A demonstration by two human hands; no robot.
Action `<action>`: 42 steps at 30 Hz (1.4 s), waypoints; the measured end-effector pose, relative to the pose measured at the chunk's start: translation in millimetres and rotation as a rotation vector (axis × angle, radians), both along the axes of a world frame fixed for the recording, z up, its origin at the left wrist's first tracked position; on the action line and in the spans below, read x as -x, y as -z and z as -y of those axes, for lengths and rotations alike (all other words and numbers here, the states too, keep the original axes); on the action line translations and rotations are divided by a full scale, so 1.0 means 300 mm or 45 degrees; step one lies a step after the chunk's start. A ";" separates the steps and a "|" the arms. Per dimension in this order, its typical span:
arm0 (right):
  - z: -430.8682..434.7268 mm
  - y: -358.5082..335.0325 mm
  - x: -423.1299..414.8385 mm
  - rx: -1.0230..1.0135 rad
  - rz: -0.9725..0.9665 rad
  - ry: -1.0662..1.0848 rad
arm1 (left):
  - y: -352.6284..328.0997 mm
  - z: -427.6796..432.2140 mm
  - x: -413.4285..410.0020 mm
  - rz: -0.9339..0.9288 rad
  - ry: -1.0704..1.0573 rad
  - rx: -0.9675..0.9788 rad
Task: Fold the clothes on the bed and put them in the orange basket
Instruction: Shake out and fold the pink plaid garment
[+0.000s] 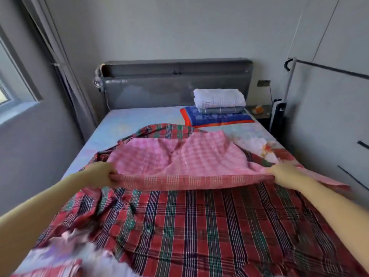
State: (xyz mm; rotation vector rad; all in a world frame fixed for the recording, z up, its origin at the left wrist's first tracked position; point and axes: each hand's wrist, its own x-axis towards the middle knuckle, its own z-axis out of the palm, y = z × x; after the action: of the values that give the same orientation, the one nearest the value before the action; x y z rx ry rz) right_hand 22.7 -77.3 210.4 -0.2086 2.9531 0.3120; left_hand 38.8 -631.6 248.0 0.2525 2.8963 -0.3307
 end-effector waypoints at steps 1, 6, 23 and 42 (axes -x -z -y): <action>0.013 0.044 -0.060 -0.042 0.046 0.029 | 0.052 0.003 -0.032 0.063 -0.004 -0.010; 0.040 0.161 -0.328 -0.138 0.251 0.056 | 0.239 0.011 -0.245 0.301 -0.019 -0.058; -0.214 0.201 -0.805 -0.400 0.837 0.182 | 0.235 -0.318 -0.932 0.607 -0.233 -0.074; 0.654 0.496 -0.352 0.660 0.697 0.062 | 0.587 -0.368 -0.294 0.491 -0.121 -0.663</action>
State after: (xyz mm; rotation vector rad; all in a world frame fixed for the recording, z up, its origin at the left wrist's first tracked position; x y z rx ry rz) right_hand 128.3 -273.5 61.7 -0.2363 2.4252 -0.4553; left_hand 126.9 -521.3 71.8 0.2261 2.5428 0.4485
